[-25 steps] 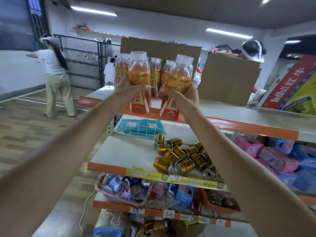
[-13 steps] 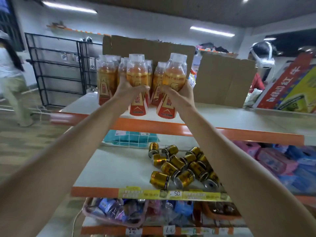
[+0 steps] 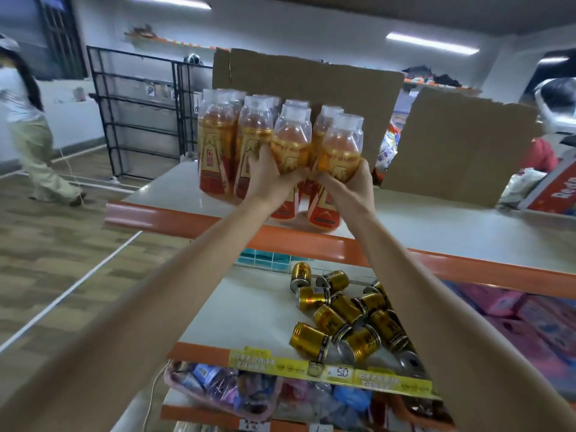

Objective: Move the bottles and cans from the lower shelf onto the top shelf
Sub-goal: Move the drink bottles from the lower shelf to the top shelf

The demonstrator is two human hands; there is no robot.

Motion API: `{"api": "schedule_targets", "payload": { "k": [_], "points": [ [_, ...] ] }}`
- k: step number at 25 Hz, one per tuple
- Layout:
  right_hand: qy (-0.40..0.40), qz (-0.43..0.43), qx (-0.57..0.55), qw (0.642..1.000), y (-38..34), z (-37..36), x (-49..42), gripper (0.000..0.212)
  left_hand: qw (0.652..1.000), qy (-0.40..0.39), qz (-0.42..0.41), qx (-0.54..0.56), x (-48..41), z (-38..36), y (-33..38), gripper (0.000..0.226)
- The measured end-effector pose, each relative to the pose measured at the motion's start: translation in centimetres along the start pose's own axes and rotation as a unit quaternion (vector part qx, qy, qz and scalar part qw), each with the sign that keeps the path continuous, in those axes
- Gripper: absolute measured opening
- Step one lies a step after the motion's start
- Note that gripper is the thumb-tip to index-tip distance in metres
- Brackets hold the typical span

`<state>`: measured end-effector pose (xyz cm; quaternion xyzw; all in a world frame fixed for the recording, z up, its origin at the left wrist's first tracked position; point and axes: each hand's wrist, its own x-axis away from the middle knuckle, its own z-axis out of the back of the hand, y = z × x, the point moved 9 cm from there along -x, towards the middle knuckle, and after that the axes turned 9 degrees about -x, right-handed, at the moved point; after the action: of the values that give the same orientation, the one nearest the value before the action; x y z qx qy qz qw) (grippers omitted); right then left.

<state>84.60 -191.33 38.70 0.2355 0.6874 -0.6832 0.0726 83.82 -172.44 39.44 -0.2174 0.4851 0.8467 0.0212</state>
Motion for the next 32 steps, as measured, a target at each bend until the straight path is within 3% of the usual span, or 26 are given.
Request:
{"api": "schedule_targets", "payload": {
  "k": [4,8,15,26,32],
  "points": [
    [-0.038,0.017,-0.020,0.999,0.3,-0.3,0.2,0.066,0.989,0.048,-0.004,-0.136,0.6,1.3,0.0,0.086],
    [-0.057,0.021,-0.014,0.998,0.9,-0.2,0.2,0.070,0.982,0.059,-0.061,-0.170,3.2,0.6,-0.9,0.110],
    [-0.067,0.008,0.014,0.998,1.3,-0.2,0.3,0.069,0.958,0.102,-0.141,-0.226,3.8,1.2,0.1,0.084],
    [-0.099,0.035,0.123,0.987,1.2,-1.4,-0.9,0.069,0.906,0.033,-0.232,-0.353,0.9,0.3,1.3,0.065],
    [-0.088,0.058,0.140,0.985,1.4,-1.9,-1.6,0.069,0.864,0.059,-0.273,-0.419,0.3,0.0,1.5,0.064]
  ]
}}
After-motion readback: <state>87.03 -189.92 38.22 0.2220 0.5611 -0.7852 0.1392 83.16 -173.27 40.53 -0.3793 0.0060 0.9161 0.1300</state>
